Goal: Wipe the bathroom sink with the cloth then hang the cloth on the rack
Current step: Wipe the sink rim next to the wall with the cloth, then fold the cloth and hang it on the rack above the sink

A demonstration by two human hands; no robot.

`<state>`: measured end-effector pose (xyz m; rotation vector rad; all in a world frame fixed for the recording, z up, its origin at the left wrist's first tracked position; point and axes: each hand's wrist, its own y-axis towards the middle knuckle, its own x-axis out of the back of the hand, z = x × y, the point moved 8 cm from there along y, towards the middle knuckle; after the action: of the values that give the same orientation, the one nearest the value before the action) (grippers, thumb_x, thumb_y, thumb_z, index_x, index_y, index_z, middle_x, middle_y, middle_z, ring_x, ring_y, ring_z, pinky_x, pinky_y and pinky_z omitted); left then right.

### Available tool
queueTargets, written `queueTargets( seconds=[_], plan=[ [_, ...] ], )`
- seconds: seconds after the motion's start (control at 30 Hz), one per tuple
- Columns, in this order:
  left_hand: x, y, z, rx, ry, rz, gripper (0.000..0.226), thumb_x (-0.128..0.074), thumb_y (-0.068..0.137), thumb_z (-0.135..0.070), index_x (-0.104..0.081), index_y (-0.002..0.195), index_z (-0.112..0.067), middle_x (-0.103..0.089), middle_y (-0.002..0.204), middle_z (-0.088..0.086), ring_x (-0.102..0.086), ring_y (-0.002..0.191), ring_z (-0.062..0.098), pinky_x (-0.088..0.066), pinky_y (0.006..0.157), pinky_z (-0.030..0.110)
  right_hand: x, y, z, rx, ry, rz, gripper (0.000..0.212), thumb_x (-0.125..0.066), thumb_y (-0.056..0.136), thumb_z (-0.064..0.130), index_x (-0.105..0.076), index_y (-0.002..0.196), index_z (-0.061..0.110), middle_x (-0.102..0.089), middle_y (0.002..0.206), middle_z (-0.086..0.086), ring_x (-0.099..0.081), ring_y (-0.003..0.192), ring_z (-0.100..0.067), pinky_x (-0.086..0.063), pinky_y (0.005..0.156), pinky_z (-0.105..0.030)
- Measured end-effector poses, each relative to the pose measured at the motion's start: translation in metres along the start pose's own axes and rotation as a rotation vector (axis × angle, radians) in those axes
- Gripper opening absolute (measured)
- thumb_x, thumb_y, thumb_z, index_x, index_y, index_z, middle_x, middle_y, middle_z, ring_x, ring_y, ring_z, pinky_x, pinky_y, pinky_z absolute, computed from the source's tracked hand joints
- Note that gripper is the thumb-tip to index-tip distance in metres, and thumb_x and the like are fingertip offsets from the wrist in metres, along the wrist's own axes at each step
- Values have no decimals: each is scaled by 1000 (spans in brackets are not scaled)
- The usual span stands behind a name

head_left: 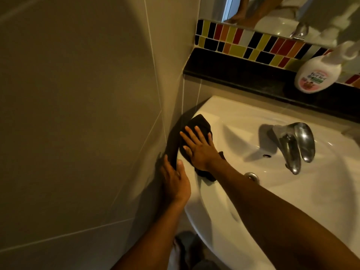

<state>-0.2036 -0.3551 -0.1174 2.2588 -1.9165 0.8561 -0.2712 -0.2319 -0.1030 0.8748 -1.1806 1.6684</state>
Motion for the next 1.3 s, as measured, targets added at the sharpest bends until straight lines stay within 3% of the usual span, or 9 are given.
queueTargets(
  seconds=[0.1, 0.23, 0.5, 0.73, 0.83, 0.93, 1.03, 1.2, 1.3],
  plan=[
    [0, -1, -15, -143, 142, 75, 62, -40, 96, -45, -17, 151, -27, -21, 156, 9, -38, 135, 27, -41, 95, 32, 14, 0, -1, 21, 172, -27, 59, -38, 99, 30, -12, 152, 31, 1, 162, 4, 8, 148, -25, -5, 118, -56],
    [-2, 11, -27, -255, 202, 135, 59, -43, 93, -50, -32, 146, -27, -31, 148, 5, -41, 130, 23, -43, 95, 30, 63, 6, -17, -6, 286, -257, 56, -46, 95, 14, -29, 147, 24, -21, 155, -5, -33, 137, -29, -38, 109, -38],
    [0, 26, -42, -162, 298, 139, 51, -54, 91, -42, -46, 137, -21, -41, 143, 6, -44, 129, 25, -45, 98, 38, 65, 21, -26, -60, -6, -181, 52, -51, 95, 20, -36, 144, 24, -41, 140, -10, -43, 125, -30, -41, 101, -36],
    [2, 29, -55, -234, 298, 139, 22, -60, 89, -28, -61, 110, -20, -54, 123, 3, -53, 114, 21, -51, 92, 37, 81, 20, -27, -68, -100, -182, 34, -51, 93, 26, -53, 126, 16, -49, 131, -9, -40, 120, -28, -35, 99, -36],
    [0, 23, -66, -275, 240, 170, 17, -57, 90, -26, -56, 107, -20, -58, 117, 3, -56, 109, 19, -52, 86, 32, 95, 12, -36, -62, -65, -123, 32, -55, 89, 25, -54, 120, 16, -50, 133, -8, -39, 124, -29, -34, 101, -39],
    [-5, 14, -82, -249, 143, 288, 12, -56, 92, -24, -49, 101, -27, -62, 108, 4, -61, 99, 17, -49, 74, 21, 119, -7, -53, -126, -27, -85, 23, -57, 88, 28, -52, 109, 21, -55, 119, -10, -49, 103, -25, -43, 88, -36],
    [-5, 6, -116, -310, 116, 350, 14, -59, 90, -20, -50, 101, -22, -59, 95, -1, -59, 88, 13, -45, 67, 13, 155, -35, -67, -158, -77, -70, 20, -57, 89, 29, -50, 106, 21, -59, 103, -8, -51, 88, -20, -39, 76, -31],
    [-5, -5, -181, -446, 169, 436, 20, -62, 87, -17, -58, 106, -17, -61, 85, 3, -61, 79, 18, -54, 69, 29, 229, -92, -80, -211, -73, -133, 27, -59, 88, 26, -51, 113, 22, -61, 106, -7, -57, 87, -22, -46, 72, -32],
    [-5, -13, -208, -570, 323, 499, 25, -64, 85, -20, -63, 110, -17, -65, 98, 3, -62, 86, 18, -56, 77, 33, 273, -128, -76, -203, -136, -218, 26, -58, 88, 19, -58, 114, 17, -63, 109, -7, -61, 94, -24, -53, 81, -37]
  ],
)
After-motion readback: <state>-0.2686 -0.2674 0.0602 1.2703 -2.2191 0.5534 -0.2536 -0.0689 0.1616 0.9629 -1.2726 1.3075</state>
